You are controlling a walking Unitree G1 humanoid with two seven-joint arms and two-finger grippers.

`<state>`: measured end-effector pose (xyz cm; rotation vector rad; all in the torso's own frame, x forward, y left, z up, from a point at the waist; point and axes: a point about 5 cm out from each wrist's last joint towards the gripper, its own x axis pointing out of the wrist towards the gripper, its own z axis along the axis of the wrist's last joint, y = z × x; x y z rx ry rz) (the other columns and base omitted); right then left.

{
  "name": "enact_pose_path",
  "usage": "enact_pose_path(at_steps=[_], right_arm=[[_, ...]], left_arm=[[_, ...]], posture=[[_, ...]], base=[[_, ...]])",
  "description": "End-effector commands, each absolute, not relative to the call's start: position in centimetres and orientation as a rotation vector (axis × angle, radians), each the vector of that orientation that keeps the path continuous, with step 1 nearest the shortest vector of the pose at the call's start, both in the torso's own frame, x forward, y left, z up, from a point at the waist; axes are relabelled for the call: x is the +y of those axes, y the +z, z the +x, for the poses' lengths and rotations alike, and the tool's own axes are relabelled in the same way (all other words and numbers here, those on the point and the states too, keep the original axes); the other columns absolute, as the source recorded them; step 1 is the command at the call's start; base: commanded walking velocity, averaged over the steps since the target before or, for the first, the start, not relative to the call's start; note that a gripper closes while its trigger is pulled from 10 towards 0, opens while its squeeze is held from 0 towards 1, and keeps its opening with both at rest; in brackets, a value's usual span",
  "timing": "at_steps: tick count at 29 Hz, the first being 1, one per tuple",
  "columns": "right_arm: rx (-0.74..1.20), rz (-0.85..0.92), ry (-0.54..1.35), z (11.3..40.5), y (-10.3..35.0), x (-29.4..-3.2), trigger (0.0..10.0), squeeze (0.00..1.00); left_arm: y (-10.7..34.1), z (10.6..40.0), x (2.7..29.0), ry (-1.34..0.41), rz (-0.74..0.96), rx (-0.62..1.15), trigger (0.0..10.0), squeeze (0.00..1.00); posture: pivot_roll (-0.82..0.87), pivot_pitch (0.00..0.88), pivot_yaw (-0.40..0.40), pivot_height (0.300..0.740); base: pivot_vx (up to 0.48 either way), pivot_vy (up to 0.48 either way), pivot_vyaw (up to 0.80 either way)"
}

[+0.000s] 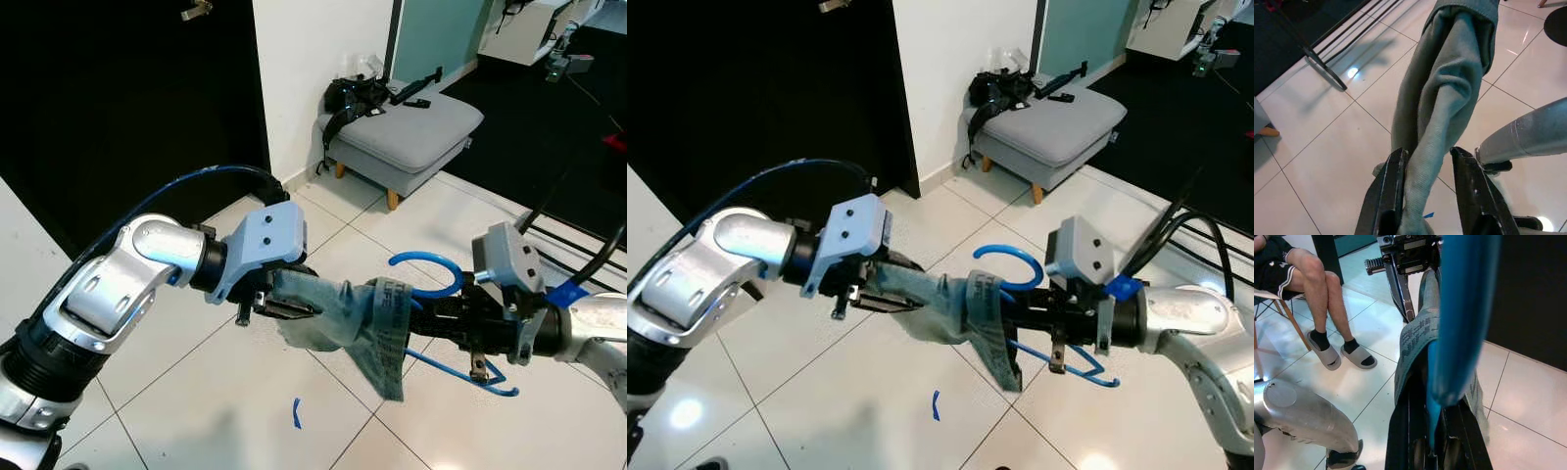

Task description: Hang hanger

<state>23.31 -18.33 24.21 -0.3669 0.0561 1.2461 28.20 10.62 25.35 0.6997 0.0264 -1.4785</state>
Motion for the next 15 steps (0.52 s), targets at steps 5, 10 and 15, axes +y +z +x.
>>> enact_pose_path(at_steps=[5,10,15], right_arm=[[0.021,-0.403,1.274,23.0,24.8,-17.7,10.0,0.00],[0.018,-0.411,1.255,23.1,24.8,-17.9,10.0,0.00],[-0.001,-0.377,1.200,23.5,24.8,-18.2,10.0,0.00]], left_arm=[[24.6,28.1,10.8,-1.501,0.723,0.055,0.0,0.00],[25.0,28.5,10.8,-1.474,0.708,0.028,0.0,0.00],[25.4,29.2,11.1,-1.418,0.663,-0.001,0.0,0.00]], posture=[[-0.01,0.115,0.079,0.740],[-0.01,0.114,0.076,0.740],[-0.02,0.113,0.077,0.740]], base=[[0.000,0.000,0.00],[0.000,0.000,0.00],[0.000,0.000,0.00]])
